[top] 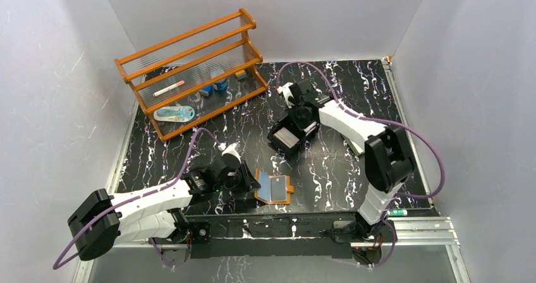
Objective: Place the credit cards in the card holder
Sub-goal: Pick up the credit card from the storage box.
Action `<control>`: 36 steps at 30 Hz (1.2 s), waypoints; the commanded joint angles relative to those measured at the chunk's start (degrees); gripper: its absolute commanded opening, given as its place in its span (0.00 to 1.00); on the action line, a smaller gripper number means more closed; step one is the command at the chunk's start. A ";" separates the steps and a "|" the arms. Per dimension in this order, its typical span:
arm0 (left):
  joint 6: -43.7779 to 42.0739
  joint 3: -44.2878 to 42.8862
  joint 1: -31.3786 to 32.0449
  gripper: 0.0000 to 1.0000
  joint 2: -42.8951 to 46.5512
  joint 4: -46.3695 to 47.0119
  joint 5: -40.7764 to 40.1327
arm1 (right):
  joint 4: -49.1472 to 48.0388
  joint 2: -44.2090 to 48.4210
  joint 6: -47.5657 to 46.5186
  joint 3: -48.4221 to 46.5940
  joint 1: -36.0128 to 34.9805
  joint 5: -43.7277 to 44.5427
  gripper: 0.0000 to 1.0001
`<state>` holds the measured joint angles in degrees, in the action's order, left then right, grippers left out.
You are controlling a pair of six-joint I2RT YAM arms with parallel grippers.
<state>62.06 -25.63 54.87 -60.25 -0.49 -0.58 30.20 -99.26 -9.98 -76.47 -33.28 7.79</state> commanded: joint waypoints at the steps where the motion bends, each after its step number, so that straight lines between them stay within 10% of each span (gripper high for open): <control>1: -0.41 -0.60 -0.21 0.13 0.60 -0.60 -0.38 | 7.36 -3.72 -0.32 -5.53 0.09 0.88 0.00; 15: -0.54 -0.49 -0.20 0.13 1.16 -0.78 -0.71 | 12.17 -5.44 1.99 -11.99 -1.42 3.01 0.01; 19: -0.77 -0.73 -0.18 0.14 1.35 -1.23 -0.97 | 12.93 -6.00 3.37 -11.88 -1.38 4.70 0.23; 36: -0.55 -0.10 -0.20 0.14 2.67 -1.75 -1.29 | 2.00 -4.12 3.57 -7.18 -1.42 2.51 0.22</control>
<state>61.93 -25.63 54.87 -59.05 -1.61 -1.02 35.79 -105.47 -6.94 -84.62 -34.61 11.29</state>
